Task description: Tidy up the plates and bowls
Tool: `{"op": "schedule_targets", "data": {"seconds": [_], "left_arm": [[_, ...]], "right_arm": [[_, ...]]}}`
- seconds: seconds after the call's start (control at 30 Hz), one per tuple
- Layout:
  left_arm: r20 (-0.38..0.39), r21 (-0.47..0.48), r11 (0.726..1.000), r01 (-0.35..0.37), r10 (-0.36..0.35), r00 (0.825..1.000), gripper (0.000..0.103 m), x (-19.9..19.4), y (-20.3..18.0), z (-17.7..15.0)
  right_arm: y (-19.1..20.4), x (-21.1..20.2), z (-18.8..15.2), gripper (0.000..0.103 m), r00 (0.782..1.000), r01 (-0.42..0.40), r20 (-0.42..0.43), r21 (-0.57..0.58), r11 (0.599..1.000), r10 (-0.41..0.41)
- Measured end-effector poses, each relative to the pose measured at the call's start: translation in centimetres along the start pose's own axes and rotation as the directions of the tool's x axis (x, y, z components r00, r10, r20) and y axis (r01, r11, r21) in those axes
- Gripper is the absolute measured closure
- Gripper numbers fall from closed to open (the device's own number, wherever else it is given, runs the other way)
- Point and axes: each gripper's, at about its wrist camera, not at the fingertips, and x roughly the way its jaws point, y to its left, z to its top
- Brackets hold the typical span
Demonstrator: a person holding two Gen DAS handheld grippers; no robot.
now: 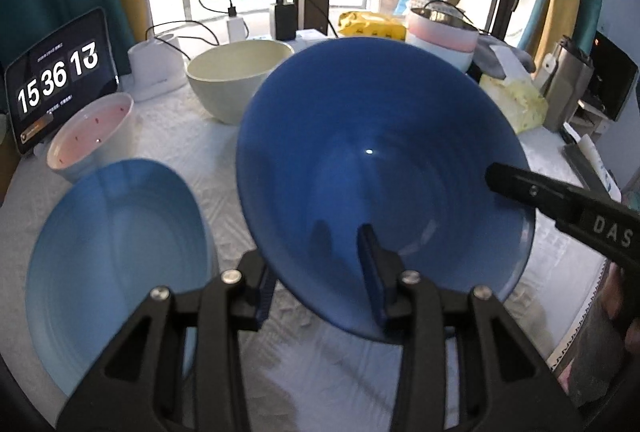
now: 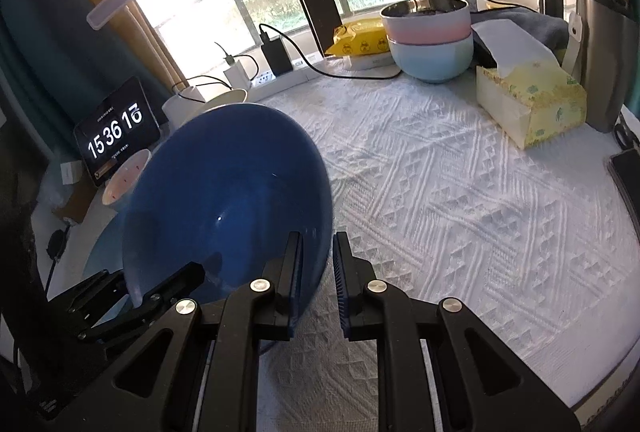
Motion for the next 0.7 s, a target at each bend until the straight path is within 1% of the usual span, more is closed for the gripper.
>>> {"op": "schedule_targets", "data": {"seconds": [0.07, 0.2, 0.37, 0.6, 0.7], "left_arm": [[0.006, 0.0, 1.0, 0.001, -0.001, 1.0, 0.059, -0.3, 0.1, 0.0], [0.01, 0.0, 1.0, 0.008, -0.008, 1.0, 0.058, -0.7, 0.4, 0.1], [0.02, -0.012, 1.0, 0.001, 0.0, 1.0, 0.057, -1.3, 0.8, 0.2], [0.074, -0.04, 0.999, -0.013, 0.016, 0.997, 0.057, -3.0, 2.1, 0.7], [0.088, -0.051, 0.998, -0.023, 0.028, 0.996, 0.057, -3.2, 2.6, 0.9]], "right_arm": [[0.2, 0.0, 0.0, 0.087, 1.0, 0.001, -0.001, -0.002, 1.0, -0.001], [0.3, -0.1, 0.2, 0.087, 1.0, 0.001, 0.0, -0.003, 1.0, -0.001], [0.4, -0.1, 0.4, 0.087, 1.0, 0.001, 0.002, -0.001, 1.0, -0.001], [0.6, -0.7, 1.2, 0.086, 1.0, -0.014, 0.023, -0.011, 1.0, 0.014], [1.1, -0.8, 1.5, 0.086, 0.999, -0.008, 0.031, -0.028, 1.0, 0.008]]}}
